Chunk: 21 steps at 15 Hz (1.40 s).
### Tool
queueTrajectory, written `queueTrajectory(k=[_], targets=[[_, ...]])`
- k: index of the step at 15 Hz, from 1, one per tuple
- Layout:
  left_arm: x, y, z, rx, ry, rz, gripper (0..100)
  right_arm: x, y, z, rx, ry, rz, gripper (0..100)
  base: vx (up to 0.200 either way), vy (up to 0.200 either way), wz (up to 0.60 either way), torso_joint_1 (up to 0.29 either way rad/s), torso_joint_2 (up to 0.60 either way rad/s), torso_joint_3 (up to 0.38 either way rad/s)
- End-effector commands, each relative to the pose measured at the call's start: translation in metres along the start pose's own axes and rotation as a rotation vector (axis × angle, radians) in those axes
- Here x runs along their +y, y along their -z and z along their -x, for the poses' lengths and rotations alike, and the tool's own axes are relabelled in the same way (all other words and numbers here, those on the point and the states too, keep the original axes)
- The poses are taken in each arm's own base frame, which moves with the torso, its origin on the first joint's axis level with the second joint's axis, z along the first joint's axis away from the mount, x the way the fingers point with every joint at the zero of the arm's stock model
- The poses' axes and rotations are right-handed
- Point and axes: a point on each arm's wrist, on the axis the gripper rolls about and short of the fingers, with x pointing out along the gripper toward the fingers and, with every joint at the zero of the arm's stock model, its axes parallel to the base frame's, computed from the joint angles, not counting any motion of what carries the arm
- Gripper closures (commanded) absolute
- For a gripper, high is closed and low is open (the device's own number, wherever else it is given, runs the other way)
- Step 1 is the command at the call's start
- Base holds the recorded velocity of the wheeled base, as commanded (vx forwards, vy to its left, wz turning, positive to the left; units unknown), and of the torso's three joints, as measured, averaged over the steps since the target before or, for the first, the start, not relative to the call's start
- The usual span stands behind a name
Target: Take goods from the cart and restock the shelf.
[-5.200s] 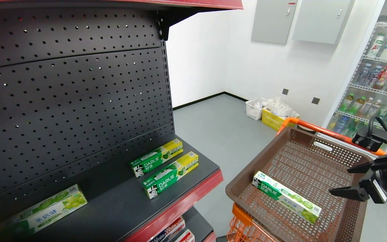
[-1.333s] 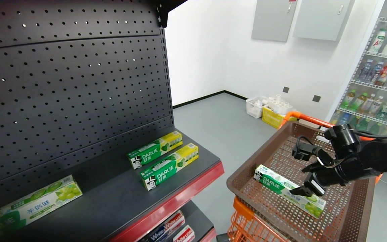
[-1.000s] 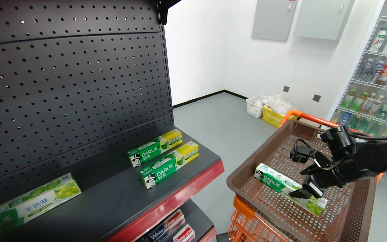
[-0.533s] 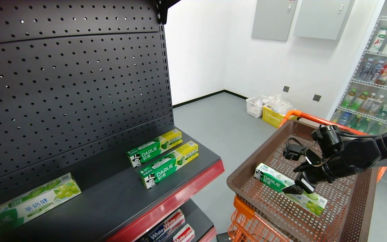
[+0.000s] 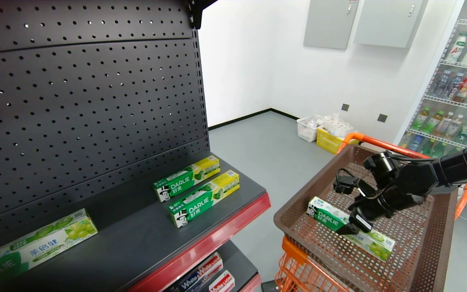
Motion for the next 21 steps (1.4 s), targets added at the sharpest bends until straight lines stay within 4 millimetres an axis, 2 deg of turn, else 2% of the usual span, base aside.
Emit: queueTrajectory(k=[1,9,14,15,21], targets=[[0.0,0.0,0.0,0.001,-0.001,0.001,0,-0.003,0.001,-0.013,0.017,-0.007,-0.002,0,0.0,0.0,0.0,0.0,0.0,0.0],[0.0,0.0,0.0,0.001,0.0,0.001,0,-0.014,-0.006,-0.036,0.015,-0.015,0.025,0,0.0,0.0,0.0,0.0,0.0,0.0],[0.0,0.0,0.0,0.001,0.0,0.001,0,-0.019,-0.011,-0.037,0.029,-0.026,0.021,0,0.0,0.0,0.0,0.0,0.0,0.0],[0.0,0.0,0.0,0.001,-0.001,0.001,0,-0.019,-0.01,-0.038,0.028,-0.032,0.022,100,0.0,0.0,0.0,0.0,0.0,0.0],[0.0,0.0,0.0,0.001,-0.001,0.001,0,-0.019,-0.008,-0.04,0.042,-0.029,0.019,100,0.0,0.0,0.0,0.0,0.0,0.0]])
